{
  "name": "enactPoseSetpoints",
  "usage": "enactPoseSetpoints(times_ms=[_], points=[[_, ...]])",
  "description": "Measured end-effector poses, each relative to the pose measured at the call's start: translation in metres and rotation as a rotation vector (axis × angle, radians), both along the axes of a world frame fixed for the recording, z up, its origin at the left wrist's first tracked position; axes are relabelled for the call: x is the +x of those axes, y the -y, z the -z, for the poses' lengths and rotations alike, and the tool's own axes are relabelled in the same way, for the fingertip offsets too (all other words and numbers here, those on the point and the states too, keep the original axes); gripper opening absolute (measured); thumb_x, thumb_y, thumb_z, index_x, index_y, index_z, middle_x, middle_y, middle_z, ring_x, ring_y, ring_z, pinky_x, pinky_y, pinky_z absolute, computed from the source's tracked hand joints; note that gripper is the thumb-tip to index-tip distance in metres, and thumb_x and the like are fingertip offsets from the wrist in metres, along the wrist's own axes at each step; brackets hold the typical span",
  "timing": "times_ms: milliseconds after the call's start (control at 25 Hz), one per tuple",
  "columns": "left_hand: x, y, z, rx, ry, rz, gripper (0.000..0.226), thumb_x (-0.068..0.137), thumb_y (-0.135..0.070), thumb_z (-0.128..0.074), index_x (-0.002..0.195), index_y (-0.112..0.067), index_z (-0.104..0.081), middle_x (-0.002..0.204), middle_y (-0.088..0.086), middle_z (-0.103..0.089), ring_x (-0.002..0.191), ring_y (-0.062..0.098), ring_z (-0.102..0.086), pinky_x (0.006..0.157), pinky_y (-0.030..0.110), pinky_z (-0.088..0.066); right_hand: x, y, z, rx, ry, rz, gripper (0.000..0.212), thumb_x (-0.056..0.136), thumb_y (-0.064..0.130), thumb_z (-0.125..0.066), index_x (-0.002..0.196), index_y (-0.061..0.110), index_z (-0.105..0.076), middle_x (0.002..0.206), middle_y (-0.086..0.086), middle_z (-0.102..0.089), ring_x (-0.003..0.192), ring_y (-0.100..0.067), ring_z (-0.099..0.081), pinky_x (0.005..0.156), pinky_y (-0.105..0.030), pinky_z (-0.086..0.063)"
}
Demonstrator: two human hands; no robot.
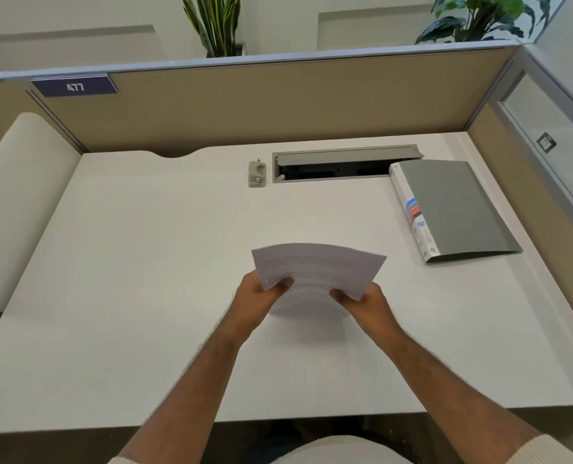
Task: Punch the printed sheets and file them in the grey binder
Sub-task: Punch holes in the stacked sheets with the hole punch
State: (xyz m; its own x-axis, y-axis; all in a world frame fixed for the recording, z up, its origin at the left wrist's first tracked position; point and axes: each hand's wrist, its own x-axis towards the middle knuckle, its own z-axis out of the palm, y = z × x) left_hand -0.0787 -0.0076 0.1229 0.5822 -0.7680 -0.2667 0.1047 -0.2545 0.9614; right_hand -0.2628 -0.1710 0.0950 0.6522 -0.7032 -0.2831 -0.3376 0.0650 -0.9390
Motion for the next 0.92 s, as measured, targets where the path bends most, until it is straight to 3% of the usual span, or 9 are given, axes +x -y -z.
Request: enactPoseSetpoints(times_ms=[120,280,480,680,920], points=[[-0.003,-0.005,0.01,0.034,0.007,0.006,0.028,0.101,-0.027,-0.073,0.129,-0.031,-0.073,0.123,-0.012,-0.078,0.116,0.01,-0.072,0.099,0.032,-0.059,0.0,-0.002,0.004,-0.004,-0.008,-0.009,0.028,0.092,0.017,-0.077,0.115,0.033,-0.07,0.106,0.017,-0.077,0.097,0.003,-0.071,0.083,-0.017,-0.054],[0.0,-0.008,0.01,0.062,0.003,-0.053,0.031,0.1,-0.027,-0.074,0.13,-0.033,-0.072,0.118,-0.015,-0.079,0.108,0.013,-0.076,0.092,0.033,-0.064,0.005,-0.005,0.002,0.003,-0.012,-0.046,0.032,0.093,0.015,-0.076,0.122,0.026,-0.068,0.112,0.014,-0.074,0.098,0.002,-0.071,0.078,-0.014,-0.057],[0.014,-0.021,0.005,0.058,-0.011,-0.086,0.028,0.1,-0.025,-0.074,0.127,-0.027,-0.072,0.115,-0.01,-0.081,0.101,0.014,-0.079,0.08,0.03,-0.065,0.019,-0.018,0.004,0.018,-0.03,-0.08,0.035,0.092,0.018,-0.077,0.126,0.02,-0.067,0.114,0.008,-0.076,0.099,-0.007,-0.074,0.087,-0.028,-0.062],[0.039,-0.044,0.009,0.078,-0.017,-0.143,0.027,0.098,-0.024,-0.076,0.124,-0.022,-0.072,0.115,-0.004,-0.081,0.1,0.018,-0.08,0.084,0.038,-0.066,0.043,-0.04,0.007,0.012,-0.062,-0.114,0.039,0.09,0.025,-0.079,0.126,0.023,-0.065,0.115,0.01,-0.076,0.098,-0.008,-0.075,0.086,-0.033,-0.063],[0.076,-0.076,0.017,0.122,-0.008,-0.211,0.029,0.096,-0.024,-0.078,0.123,-0.024,-0.071,0.113,-0.006,-0.081,0.098,0.016,-0.08,0.084,0.037,-0.066,0.079,-0.072,0.007,0.074,-0.046,-0.145,0.04,0.089,0.027,-0.08,0.125,0.029,-0.063,0.115,0.014,-0.075,0.099,-0.003,-0.074,0.084,-0.028,-0.061]])
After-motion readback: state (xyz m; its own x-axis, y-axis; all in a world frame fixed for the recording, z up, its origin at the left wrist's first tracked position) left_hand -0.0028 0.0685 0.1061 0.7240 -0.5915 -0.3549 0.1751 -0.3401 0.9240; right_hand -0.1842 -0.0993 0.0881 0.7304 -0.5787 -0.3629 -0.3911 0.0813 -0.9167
